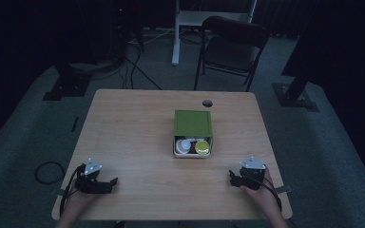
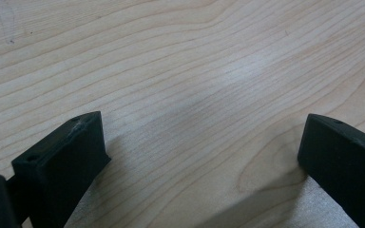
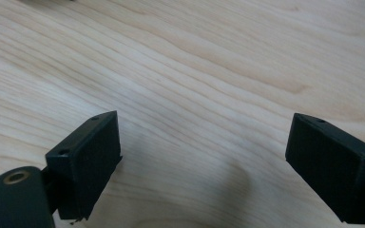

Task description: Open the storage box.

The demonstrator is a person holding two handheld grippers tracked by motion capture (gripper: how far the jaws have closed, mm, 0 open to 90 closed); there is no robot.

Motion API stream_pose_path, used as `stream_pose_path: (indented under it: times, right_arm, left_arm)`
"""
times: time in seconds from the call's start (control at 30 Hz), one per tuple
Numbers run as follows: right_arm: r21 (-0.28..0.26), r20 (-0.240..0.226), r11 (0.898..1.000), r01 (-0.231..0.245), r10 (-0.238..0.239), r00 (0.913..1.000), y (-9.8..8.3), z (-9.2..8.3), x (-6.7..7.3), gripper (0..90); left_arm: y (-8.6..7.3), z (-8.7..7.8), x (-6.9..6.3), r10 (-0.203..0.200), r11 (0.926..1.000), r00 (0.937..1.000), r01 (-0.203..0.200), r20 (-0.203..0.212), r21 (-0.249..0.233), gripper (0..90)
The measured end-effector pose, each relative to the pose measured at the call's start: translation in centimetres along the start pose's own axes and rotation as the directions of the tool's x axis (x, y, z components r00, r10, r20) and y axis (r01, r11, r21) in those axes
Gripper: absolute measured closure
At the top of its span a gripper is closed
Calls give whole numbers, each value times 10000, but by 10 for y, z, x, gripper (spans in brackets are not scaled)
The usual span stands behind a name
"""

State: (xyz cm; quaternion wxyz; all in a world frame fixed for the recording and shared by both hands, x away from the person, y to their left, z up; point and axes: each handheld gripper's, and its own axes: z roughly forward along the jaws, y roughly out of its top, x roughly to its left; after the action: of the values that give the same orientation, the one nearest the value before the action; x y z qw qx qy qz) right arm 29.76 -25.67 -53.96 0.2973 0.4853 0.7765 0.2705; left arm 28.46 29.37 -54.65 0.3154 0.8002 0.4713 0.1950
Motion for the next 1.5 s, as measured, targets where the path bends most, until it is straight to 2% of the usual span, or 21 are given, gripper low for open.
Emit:
stream_pose_path:
  times: [0.07, 0.1, 0.23, 0.27, 0.4, 0.53, 0.6, 0.73, 0.83, 1.03, 1.13, 1.17, 1.23, 1.33, 1.5]
  right_arm:
    - [-47, -65, 9999, 149, -149, 9999, 2, 0, 4, 110]
    - [-85, -57, 9993, 376, -377, 9993, 4, -1, 8, 110]
    - [-126, -65, 9982, 580, -581, 9983, 7, -1, 12, 110]
    - [-241, 33, 9963, 823, -822, 9966, 9, -2, 15, 135]
    - [-364, 81, 9933, 1096, -1094, 9940, 15, -3, 21, 135]
    - [-440, 259, 9831, 1778, -1768, 9839, 22, -5, 30, 135]
    - [-483, 331, 9746, 2185, -2171, 9756, 25, -6, 35, 135]
    - [-564, 299, 9616, 2685, -2672, 9632, 31, -6, 45, 136]
    - [-629, 346, 9483, 3112, -3096, 9502, 36, -5, 53, 145]
    - [-704, 389, 9104, 4077, -4059, 9131, 43, -3, 71, 154]
    - [-747, 406, 8962, 4373, -4354, 8993, 46, -2, 79, 167]
    - [-768, 455, 8890, 4514, -4491, 8923, 47, -1, 81, 169]
    - [-826, 437, 8824, 4633, -4612, 8862, 49, 0, 86, 169]
    - [-976, 479, 8619, 4976, -4953, 8674, 52, -1, 93, 180]
    - [-1275, 810, 8189, 5596, -5537, 8288, 59, -2, 103, 230]
  left_arm:
    - [0, 0, 0, -1, 10000, 10000, 1, -1, 0, 23]
    - [0, 0, 0, -4, 10000, 10000, 4, 0, -2, 23]
    - [0, 0, 0, -1, 10000, 10000, 1, -1, -3, 23]
    - [0, 0, 0, -1, 10000, 10000, 1, 0, -4, 23]
    - [0, 0, 0, 4, 10000, 10000, -4, 4, -4, 23]
    - [0, 0, 0, 5, 10000, 10000, -5, 3, 11, 23]
    - [0, 0, 0, 7, 10000, 10000, -7, 6, -12, 23]
    - [0, 0, 0, 1, 10000, 10000, -1, 6, -14, 23]
    - [0, 0, 0, 2, 10000, 10000, -2, 6, -14, 23]
    - [0, 0, 0, 4, 10000, 10000, -4, 5, -13, 23]
    - [0, 0, 0, 4, 10000, 10000, -4, 7, -12, 23]
    - [0, 0, 0, 3, 10000, 10000, -3, 6, -13, 22]
    - [0, 0, 0, 4, 10000, 10000, -4, 7, -14, 23]
    - [0, 0, 0, 3, 10000, 10000, -3, 7, -14, 23]
    - [0, 0, 0, -2, 10000, 10000, 2, 6, -14, 23]
